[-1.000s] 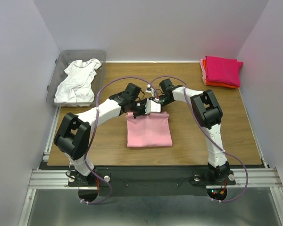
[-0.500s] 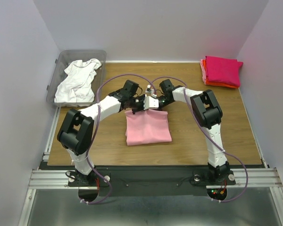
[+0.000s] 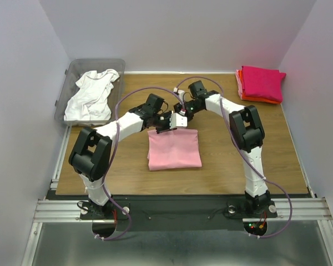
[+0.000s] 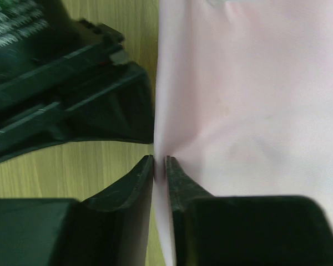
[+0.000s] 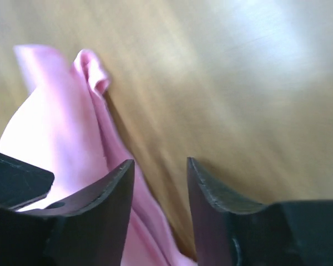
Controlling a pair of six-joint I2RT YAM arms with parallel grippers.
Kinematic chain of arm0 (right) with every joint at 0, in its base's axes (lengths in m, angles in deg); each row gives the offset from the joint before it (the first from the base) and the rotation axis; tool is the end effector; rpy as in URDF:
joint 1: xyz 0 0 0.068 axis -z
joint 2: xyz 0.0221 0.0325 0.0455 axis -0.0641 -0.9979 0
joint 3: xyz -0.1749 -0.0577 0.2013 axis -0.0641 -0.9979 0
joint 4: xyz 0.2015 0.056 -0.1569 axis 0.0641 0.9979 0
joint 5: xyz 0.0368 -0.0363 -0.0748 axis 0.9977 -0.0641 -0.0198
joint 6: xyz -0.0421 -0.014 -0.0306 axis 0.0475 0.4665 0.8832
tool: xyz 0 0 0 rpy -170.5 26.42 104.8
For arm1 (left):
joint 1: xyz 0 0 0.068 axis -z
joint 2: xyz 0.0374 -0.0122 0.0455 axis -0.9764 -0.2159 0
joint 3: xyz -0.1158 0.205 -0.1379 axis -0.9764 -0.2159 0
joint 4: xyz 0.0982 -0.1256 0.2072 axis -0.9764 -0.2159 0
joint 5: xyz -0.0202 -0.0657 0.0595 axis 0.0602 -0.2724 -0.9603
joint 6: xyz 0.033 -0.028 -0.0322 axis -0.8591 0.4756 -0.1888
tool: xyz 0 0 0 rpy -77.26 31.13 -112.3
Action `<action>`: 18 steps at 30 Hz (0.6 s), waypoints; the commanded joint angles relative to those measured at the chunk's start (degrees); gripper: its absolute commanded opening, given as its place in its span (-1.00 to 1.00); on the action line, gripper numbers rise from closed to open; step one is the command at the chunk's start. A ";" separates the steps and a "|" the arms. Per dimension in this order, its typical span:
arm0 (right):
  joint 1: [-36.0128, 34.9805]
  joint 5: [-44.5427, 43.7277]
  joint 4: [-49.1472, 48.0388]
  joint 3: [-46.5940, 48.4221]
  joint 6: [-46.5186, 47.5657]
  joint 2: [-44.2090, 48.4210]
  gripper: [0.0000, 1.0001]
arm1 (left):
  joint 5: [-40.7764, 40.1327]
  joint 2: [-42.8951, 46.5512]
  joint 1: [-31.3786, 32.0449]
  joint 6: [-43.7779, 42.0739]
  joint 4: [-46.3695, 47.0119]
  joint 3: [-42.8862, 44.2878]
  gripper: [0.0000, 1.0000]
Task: Fold and stack the t-shirts
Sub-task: Fold the tshirt
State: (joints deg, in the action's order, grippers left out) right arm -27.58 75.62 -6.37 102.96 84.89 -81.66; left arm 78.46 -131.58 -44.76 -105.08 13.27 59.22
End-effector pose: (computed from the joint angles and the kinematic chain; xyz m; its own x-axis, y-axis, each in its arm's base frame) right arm 0.4274 0.2182 0.1497 -0.6951 -0.4468 -0.5632 -0.7185 0.4048 0.5656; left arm 0.3127 -0.2233 0.2280 0.3738 0.6319 -0.6789 0.8935 -0.0492 0.4463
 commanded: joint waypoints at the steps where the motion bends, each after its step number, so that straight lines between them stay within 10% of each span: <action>1: 1.84 -10.76 -0.98 4.69 1.19 6.27 0.01 | -0.63 1.38 -0.25 0.99 0.12 4.20 -0.31; 10: 6.85 -14.02 0.77 0.42 -0.04 20.94 0.04 | 5.15 8.33 -8.51 19.78 -3.47 10.45 -0.16; 18: 5.45 3.82 -3.17 -20.78 -13.92 30.27 0.00 | 15.71 14.14 -9.83 51.83 10.82 -10.02 -0.16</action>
State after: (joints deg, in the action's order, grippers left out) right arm -20.28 70.71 -7.77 89.74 78.64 -50.56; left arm 87.29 -118.62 -55.29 -71.70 17.40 56.44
